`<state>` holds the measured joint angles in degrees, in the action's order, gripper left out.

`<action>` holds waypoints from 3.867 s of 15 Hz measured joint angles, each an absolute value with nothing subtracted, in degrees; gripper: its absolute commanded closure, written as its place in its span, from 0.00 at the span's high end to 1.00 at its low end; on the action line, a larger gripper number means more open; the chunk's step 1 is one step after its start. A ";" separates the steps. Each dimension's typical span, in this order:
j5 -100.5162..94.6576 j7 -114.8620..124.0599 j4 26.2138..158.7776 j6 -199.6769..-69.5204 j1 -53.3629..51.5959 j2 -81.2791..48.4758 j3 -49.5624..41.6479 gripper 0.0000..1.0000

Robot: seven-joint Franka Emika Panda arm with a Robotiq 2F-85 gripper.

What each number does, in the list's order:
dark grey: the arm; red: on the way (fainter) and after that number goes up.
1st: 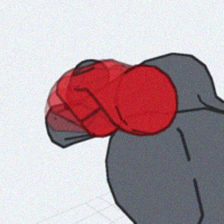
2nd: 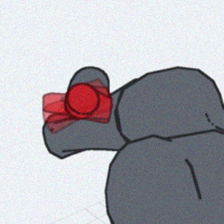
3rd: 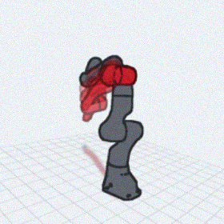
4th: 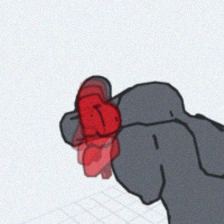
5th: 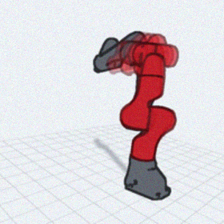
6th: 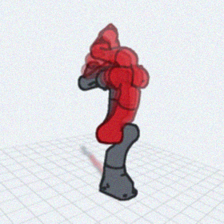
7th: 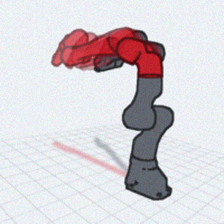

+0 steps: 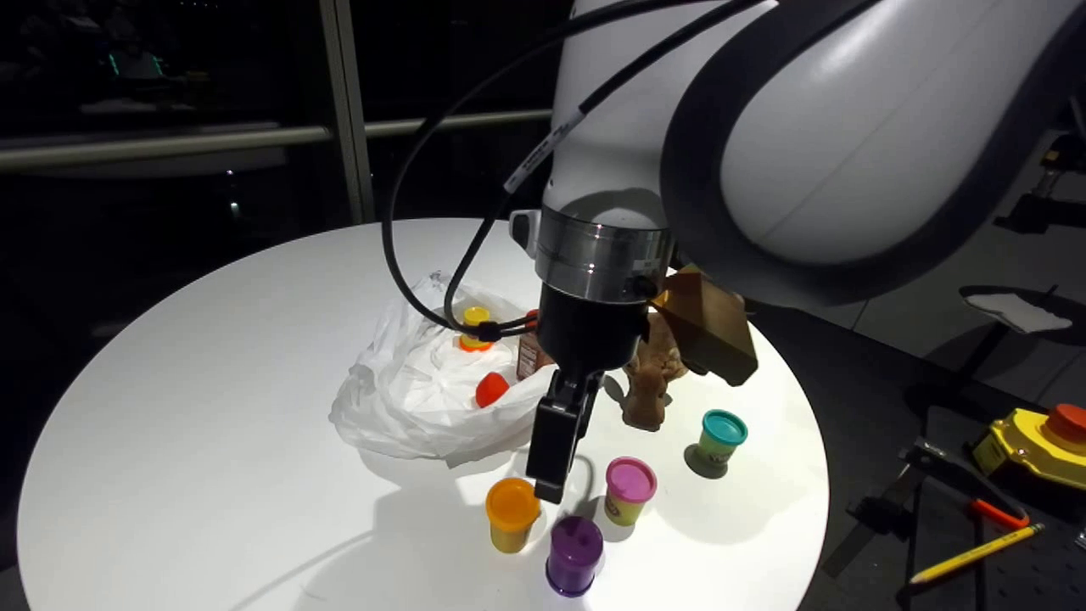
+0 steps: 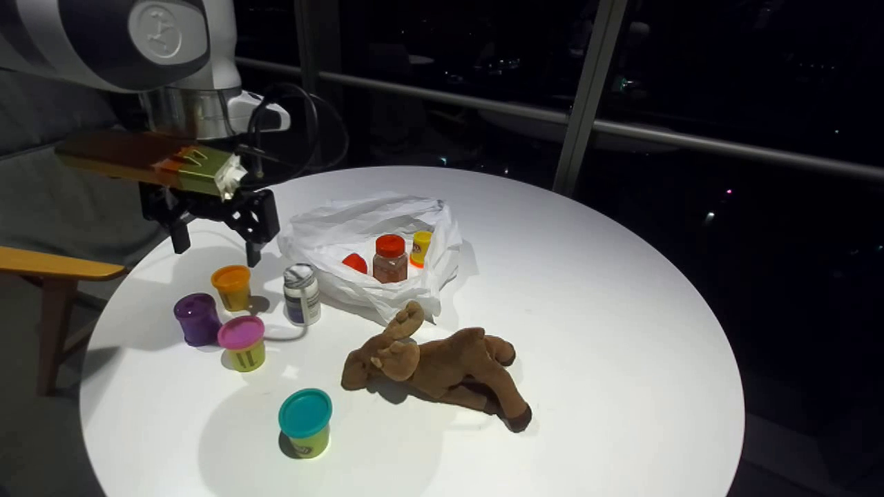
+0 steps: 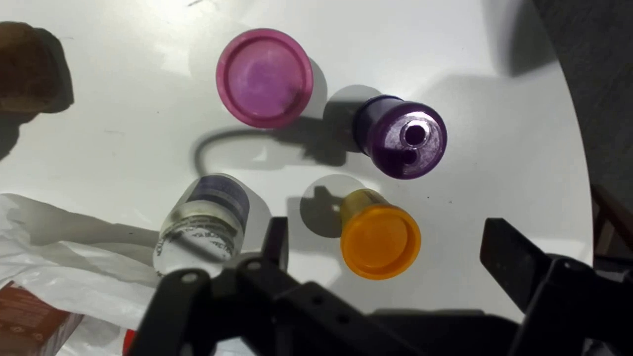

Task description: Put all the objects on the table in the white plastic bag

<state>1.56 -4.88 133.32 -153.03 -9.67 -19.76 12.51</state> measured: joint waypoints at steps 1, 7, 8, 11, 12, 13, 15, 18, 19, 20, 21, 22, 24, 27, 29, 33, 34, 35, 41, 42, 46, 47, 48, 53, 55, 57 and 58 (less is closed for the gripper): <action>2.09 -5.60 133.33 -153.19 -9.45 -19.78 13.05 1.00; 2.64 -6.39 133.79 -154.81 -10.01 -19.99 15.97 1.00; 2.63 -6.39 134.01 -155.40 -10.44 -20.18 16.16 1.00; 1.26 -6.16 134.28 -158.41 -12.05 -21.91 15.83 1.00; 0.20 -5.87 134.28 -159.86 -12.74 -22.87 15.37 1.00; -0.92 -5.52 134.23 -161.18 -13.49 -23.82 14.80 1.00; -3.17 -4.48 133.79 -163.23 -15.12 -25.71 13.18 1.00; -6.56 -2.26 132.38 -164.92 -18.07 -28.05 9.36 1.00; -7.54 -1.58 131.80 -165.34 -19.07 -28.67 7.99 1.00; -8.54 -0.87 131.26 -165.79 -20.05 -29.13 6.74 1.00; -9.31 -0.28 130.70 -165.95 -20.97 -29.46 5.64 1.00; -9.97 0.28 130.16 -165.97 -21.76 -29.70 4.82 1.00; -10.74 1.19 129.35 -165.98 -23.00 -29.93 3.86 1.00; -11.22 2.07 128.78 -165.98 -24.46 -29.94 3.12 1.00; -12.24 2.79 128.65 -165.96 -25.58 -29.96 2.22 1.00; -16.22 5.67 128.47 -165.95 -28.75 -29.98 -1.74 1.00; -17.13 6.51 128.37 -165.86 -29.47 -30.03 -2.79 1.00; -17.81 7.18 128.29 -165.82 -30.03 -30.13 -3.63 1.00; -18.23 8.76 127.45 -163.37 -30.51 -31.93 -4.51 1.00; -18.23 8.92 127.13 -162.97 -30.51 -32.42 -4.52 0.75; -18.23 9.54 125.77 -162.47 -30.41 -33.79 -4.55 0.51; -18.23 9.65 125.53 -162.46 -30.33 -33.82 -4.55 0.44; -18.23 9.78 125.28 -162.41 -30.24 -33.82 -4.56 0.35; -18.23 10.04 124.53 -158.58 -29.47 -32.31 -4.84 0.24; -18.24 10.04 124.44 -155.86 -28.84 -30.37 -4.85 0.24; -18.26 10.00 124.07 -153.05 -27.85 -27.76 -4.48 0.24; -18.26 9.99 123.63 -151.50 -27.14 -26.33 -3.92 0.24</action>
<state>-18.26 9.99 123.63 -151.50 -27.14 -26.33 -3.92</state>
